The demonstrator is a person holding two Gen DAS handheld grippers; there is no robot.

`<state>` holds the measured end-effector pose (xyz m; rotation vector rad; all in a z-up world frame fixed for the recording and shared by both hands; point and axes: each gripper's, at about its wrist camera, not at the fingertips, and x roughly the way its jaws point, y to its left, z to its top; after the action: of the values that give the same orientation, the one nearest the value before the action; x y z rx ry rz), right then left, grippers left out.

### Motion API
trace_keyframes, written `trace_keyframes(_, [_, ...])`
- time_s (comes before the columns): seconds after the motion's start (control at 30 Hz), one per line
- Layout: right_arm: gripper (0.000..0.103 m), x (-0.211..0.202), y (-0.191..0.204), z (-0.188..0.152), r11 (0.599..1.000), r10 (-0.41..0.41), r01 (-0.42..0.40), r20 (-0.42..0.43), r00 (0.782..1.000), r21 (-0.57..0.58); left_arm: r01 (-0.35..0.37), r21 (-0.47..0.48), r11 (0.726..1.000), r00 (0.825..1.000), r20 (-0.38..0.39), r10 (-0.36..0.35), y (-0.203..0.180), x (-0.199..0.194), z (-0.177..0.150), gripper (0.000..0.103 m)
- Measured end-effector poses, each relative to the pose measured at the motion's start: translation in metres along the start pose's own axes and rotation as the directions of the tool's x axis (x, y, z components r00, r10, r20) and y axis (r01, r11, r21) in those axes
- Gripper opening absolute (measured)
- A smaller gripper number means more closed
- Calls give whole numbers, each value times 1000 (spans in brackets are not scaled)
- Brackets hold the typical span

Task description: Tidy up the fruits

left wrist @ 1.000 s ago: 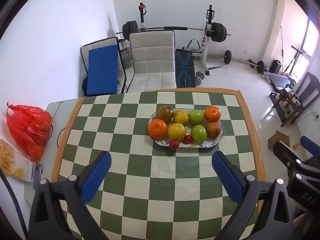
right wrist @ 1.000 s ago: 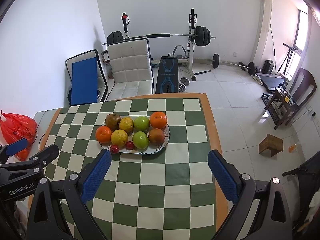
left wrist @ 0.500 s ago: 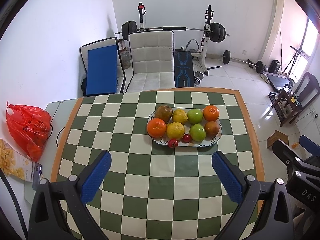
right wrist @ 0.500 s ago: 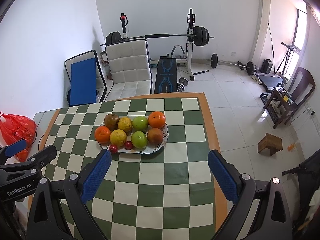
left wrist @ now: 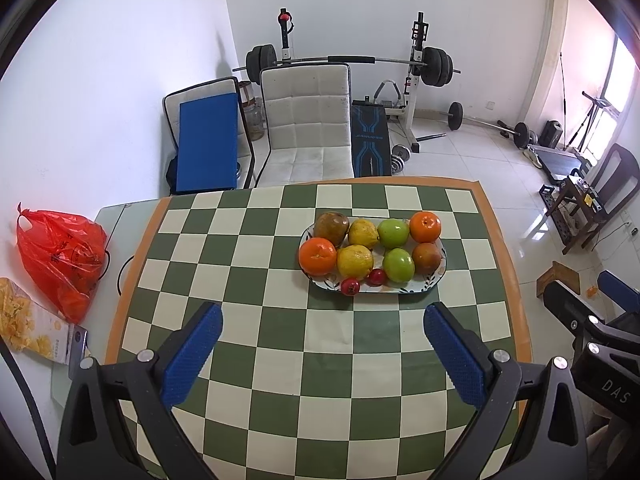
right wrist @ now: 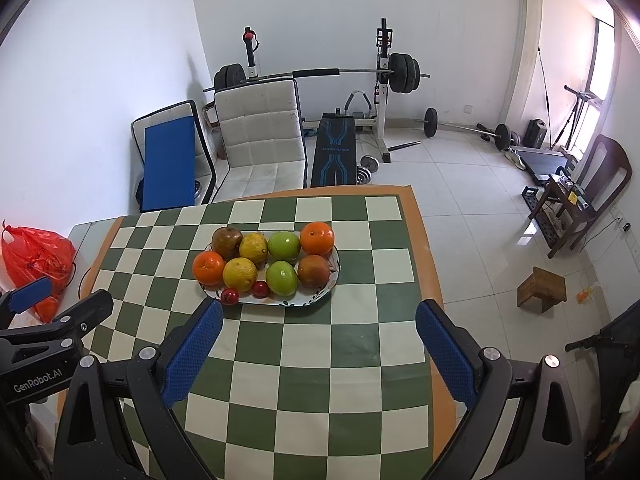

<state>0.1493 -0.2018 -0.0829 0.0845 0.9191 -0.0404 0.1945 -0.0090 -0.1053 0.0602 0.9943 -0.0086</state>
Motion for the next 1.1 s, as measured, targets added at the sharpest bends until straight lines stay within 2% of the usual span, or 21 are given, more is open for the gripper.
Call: trace_keyframes(1.1, [99,-8,1,1,1000,7,-7,6,1000,-3,-1,-2,1000,1000,10,1,2,-3,1,103])
